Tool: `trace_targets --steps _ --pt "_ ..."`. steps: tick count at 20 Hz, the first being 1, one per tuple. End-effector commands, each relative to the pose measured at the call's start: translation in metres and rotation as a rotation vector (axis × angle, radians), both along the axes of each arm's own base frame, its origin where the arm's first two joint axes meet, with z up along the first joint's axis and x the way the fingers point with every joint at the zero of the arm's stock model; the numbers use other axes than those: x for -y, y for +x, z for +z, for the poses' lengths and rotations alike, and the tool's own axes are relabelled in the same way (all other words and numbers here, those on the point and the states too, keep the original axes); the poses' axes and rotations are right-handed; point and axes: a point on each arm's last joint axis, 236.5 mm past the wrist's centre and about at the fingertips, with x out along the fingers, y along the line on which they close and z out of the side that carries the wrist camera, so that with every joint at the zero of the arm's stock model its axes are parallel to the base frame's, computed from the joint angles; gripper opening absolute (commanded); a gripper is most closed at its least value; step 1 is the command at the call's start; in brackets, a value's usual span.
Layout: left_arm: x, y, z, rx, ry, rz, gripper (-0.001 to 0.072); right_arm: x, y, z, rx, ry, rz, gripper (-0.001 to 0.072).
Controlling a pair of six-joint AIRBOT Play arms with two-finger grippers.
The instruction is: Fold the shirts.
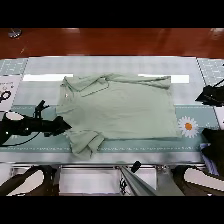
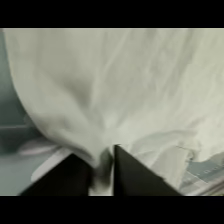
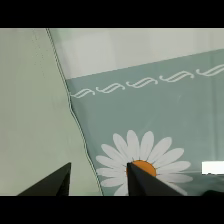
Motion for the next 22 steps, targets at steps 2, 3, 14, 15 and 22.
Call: trace_targets --steps 2,3,14,15,22 --pt "0.015 0.001 0.001 0.022 -0.004 -0.040 0.0030 -0.002 -0.015 -0.004 -0.053 0.008 0.027 0.0451" --pt "0.014 0.000 0.002 0.017 -0.007 -0.038 0.0026 -0.003 -0.024 -0.010 -0.083 0.026 0.029 0.0451" --pt "0.015 -0.005 0.004 0.028 -0.020 -0.085 0.0026 -0.044 -0.116 -0.076 -0.218 0.342 -0.094 0.0544" --pt "0.015 -0.005 0.004 0.028 -0.020 -0.085 0.0026 -0.043 -0.115 -0.077 -0.213 0.337 -0.095 0.0544" --pt "0.014 -0.003 0.003 0.033 -0.015 -0.080 0.0026 -0.049 -0.123 -0.091 -0.228 0.342 -0.112 0.0543"
